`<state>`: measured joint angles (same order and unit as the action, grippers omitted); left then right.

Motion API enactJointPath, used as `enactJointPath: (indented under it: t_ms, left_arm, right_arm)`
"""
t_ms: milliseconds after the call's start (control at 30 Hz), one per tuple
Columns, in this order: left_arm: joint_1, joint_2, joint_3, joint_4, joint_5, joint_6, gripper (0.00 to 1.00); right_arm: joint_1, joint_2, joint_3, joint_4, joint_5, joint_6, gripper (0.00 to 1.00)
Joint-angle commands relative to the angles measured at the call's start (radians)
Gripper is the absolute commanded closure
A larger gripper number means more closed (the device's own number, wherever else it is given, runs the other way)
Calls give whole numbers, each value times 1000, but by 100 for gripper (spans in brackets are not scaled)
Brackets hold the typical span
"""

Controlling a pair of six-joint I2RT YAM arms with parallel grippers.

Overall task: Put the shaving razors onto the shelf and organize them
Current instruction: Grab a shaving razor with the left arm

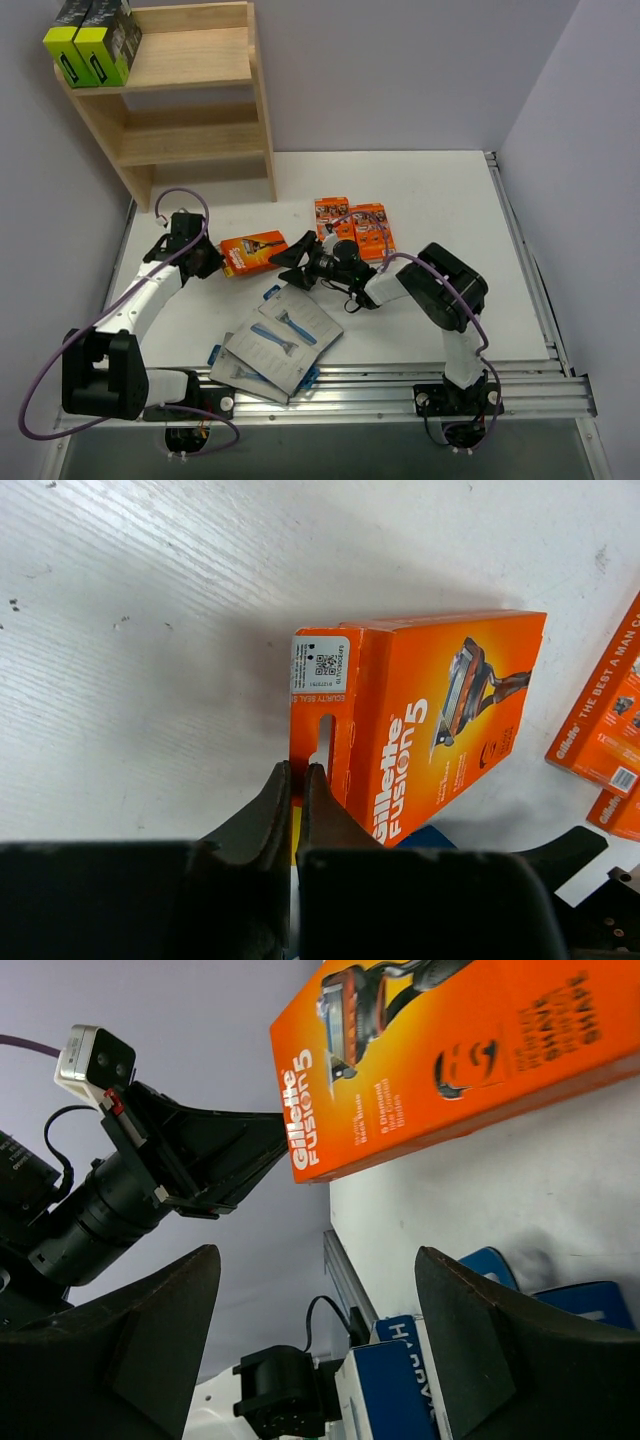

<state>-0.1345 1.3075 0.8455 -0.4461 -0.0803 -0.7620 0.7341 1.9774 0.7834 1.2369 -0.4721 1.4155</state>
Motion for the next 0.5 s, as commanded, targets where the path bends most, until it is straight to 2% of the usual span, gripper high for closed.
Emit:
enactJointPath:
  t_ms: [0, 467]
  left_arm:
    - [-14, -45, -2, -8, 31, -49, 98]
    - [-62, -90, 49, -48, -10, -108, 98]
  right_arm:
    - [21, -12, 43, 15, 26, 5, 25]
    - [79, 35, 111, -21, 44, 39, 24]
